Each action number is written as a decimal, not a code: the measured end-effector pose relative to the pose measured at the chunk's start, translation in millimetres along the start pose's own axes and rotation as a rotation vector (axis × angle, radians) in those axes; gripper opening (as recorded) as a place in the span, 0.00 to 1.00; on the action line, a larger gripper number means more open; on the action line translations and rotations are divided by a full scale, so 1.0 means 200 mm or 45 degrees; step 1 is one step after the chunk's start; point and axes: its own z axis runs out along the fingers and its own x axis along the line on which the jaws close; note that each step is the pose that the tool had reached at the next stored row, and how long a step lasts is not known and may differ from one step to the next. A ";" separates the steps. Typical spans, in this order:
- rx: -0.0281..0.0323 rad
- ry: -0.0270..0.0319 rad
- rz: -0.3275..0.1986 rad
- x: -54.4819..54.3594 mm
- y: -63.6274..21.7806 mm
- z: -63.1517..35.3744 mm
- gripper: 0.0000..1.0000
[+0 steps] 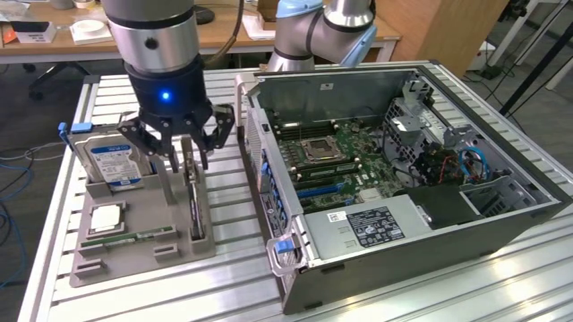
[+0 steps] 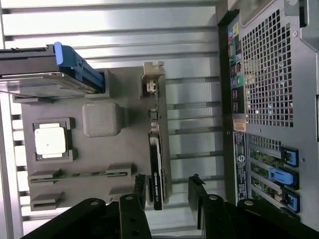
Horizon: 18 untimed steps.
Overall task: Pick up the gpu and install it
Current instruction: 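Pick up the gpu and move the gpu toward the slot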
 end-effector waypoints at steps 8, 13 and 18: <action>0.0003 -0.0003 0.007 0.00 -0.003 0.073 0.47; 0.0015 -0.0005 0.014 0.02 -0.006 0.117 0.47; 0.0019 -0.0009 0.016 0.06 -0.010 0.162 0.47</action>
